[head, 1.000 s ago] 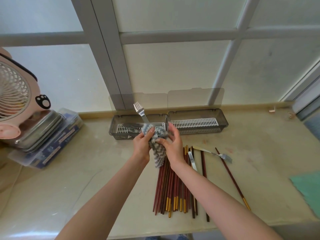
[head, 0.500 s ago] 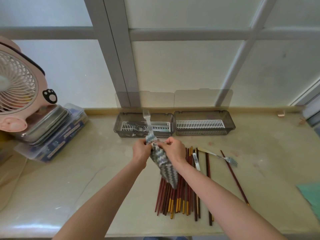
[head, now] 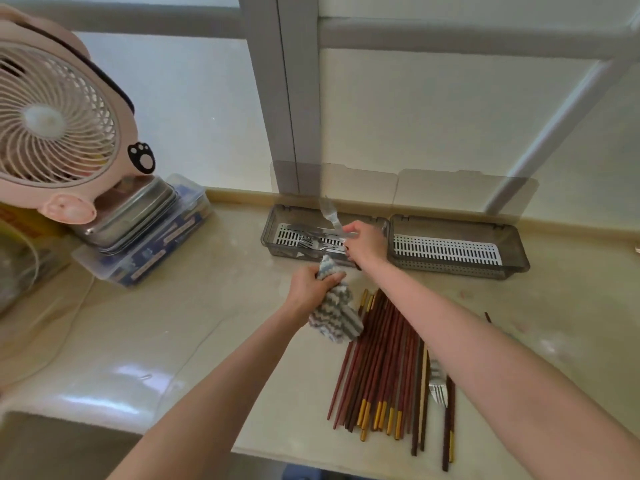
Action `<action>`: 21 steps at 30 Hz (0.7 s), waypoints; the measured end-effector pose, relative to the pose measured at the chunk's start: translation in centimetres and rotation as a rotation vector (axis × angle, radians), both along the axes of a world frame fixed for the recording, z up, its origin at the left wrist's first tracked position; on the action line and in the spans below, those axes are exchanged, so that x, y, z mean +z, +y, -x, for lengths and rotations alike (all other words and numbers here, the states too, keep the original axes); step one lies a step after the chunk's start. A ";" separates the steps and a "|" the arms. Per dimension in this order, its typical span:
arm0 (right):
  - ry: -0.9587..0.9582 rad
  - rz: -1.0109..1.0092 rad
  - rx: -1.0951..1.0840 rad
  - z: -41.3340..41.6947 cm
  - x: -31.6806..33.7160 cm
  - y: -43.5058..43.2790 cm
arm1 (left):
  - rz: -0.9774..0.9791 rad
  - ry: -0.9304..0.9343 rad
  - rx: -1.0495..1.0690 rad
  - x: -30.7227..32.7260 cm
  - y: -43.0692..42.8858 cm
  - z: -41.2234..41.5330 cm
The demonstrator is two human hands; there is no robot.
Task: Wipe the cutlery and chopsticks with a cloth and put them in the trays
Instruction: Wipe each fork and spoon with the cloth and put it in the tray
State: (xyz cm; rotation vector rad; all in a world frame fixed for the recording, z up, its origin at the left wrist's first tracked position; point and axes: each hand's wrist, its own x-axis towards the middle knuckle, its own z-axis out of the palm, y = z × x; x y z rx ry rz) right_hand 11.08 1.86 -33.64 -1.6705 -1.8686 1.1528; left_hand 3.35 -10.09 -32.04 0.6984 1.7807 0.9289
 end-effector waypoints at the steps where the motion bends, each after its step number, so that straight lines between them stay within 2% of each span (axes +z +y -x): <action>1: -0.114 -0.060 0.073 0.4 -0.5 0.6 | -0.001 -0.028 0.000 0.0 -0.2 0.0; 5: -0.346 -0.188 0.215 1.5 -2.9 2.9 | -0.009 -0.088 -0.010 0.0 -0.9 -0.1; 8: -0.403 -0.192 0.296 2.0 -4.0 4.2 | -0.011 -0.133 0.026 -0.1 -1.4 0.2; 13: -0.300 -0.193 0.292 0.9 -4.0 4.9 | -0.004 -0.219 0.050 0.1 -1.1 0.1; 18: -0.075 -0.296 0.105 -5.0 -2.6 3.4 | 0.033 -0.338 0.037 0.2 -1.0 -1.0; 21: -0.080 -0.353 -0.004 -9.7 -2.0 1.8 | 0.053 -0.373 0.017 0.2 -0.6 -1.9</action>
